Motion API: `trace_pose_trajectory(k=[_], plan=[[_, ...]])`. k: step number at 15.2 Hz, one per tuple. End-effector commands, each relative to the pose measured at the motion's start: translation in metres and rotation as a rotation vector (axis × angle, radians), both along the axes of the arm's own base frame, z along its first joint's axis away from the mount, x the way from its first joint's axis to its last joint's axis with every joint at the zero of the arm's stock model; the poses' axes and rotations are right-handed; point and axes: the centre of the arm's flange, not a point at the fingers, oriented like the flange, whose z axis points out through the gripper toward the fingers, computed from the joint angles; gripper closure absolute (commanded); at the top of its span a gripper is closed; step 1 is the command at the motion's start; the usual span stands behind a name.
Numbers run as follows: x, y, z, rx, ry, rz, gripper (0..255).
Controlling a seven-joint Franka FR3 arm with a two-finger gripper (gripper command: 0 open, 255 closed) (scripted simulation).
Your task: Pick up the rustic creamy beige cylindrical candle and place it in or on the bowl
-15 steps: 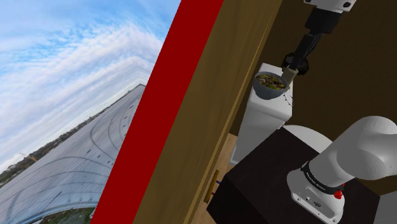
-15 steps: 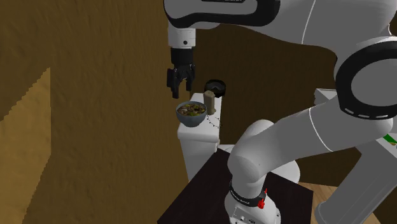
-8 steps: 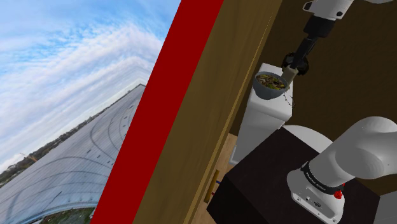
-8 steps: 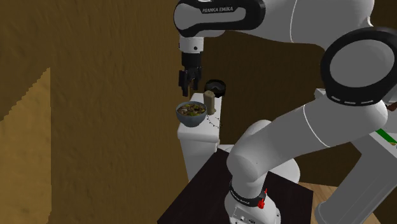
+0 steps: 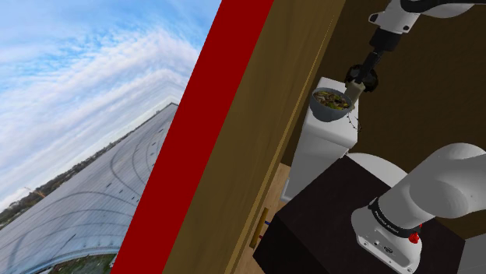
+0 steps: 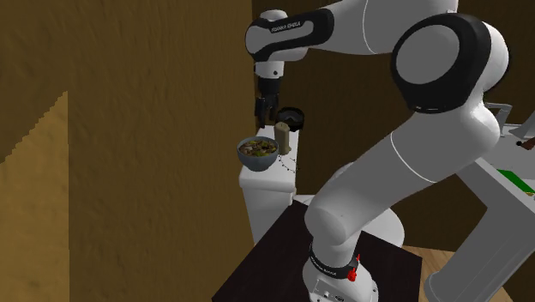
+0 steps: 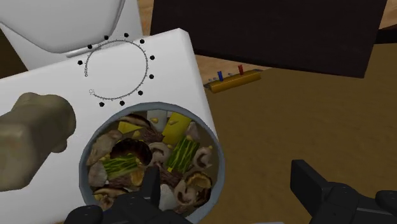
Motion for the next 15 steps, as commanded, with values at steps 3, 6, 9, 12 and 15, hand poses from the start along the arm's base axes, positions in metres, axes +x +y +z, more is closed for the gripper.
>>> trace_pose_trajectory(k=[3, 6, 9, 12, 15], plan=[[0.014, -0.045, -0.02, 0.0, -0.01, 0.017, 0], [0.025, -0.08, -0.034, 0.001, -0.017, 0.029, 0], [0.037, -0.115, -0.048, 0.002, -0.024, 0.041, 0], [0.05, -0.15, -0.062, 0.003, -0.03, 0.052, 0], [0.062, -0.184, -0.076, 0.004, -0.037, 0.064, 0]])
